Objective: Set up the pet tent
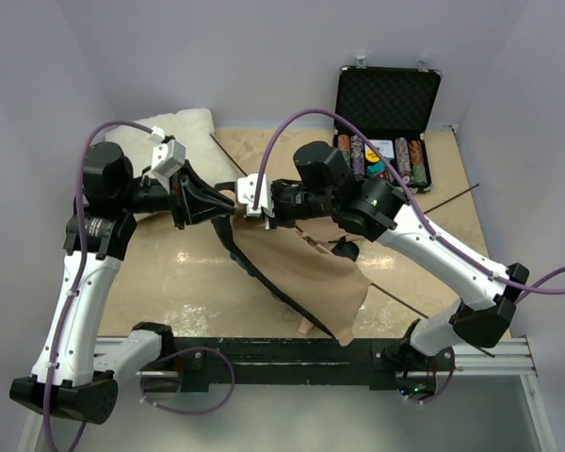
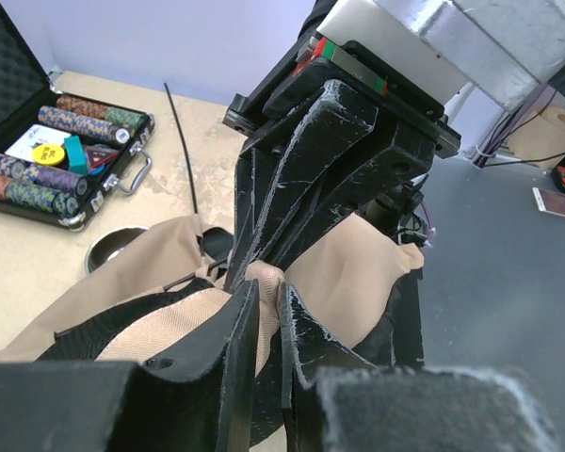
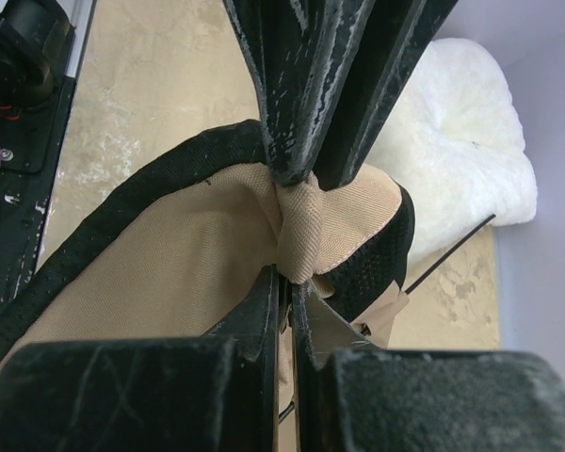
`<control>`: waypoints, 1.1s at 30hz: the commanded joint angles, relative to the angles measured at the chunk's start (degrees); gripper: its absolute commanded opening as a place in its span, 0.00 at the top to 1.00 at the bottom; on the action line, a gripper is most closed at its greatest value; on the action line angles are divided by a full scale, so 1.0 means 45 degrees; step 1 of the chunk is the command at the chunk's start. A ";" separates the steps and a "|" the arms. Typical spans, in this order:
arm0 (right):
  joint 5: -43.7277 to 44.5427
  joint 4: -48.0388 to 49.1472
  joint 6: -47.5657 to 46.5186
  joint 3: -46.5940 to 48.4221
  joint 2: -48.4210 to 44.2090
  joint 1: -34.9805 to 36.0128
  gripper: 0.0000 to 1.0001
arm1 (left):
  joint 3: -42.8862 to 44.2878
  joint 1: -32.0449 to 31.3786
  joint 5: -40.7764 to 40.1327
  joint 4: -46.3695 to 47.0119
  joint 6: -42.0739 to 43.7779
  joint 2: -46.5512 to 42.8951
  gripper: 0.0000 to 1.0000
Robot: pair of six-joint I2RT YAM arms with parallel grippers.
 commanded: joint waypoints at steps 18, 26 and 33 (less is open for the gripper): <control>0.0250 -0.0488 -0.0203 0.0576 0.0434 -0.0070 1.00 | -0.0394 -0.1426 -0.1609 0.0251 0.0039 0.0348 0.74; -0.0004 0.0118 0.0577 0.0382 0.0259 -0.0070 1.00 | -0.0806 -0.1857 -0.3212 -0.0644 0.0488 0.0133 0.86; -0.0044 0.0392 0.0656 -0.0047 0.0044 -0.0070 1.00 | -0.0592 -0.1702 -0.3116 -0.1096 0.0860 0.0114 1.00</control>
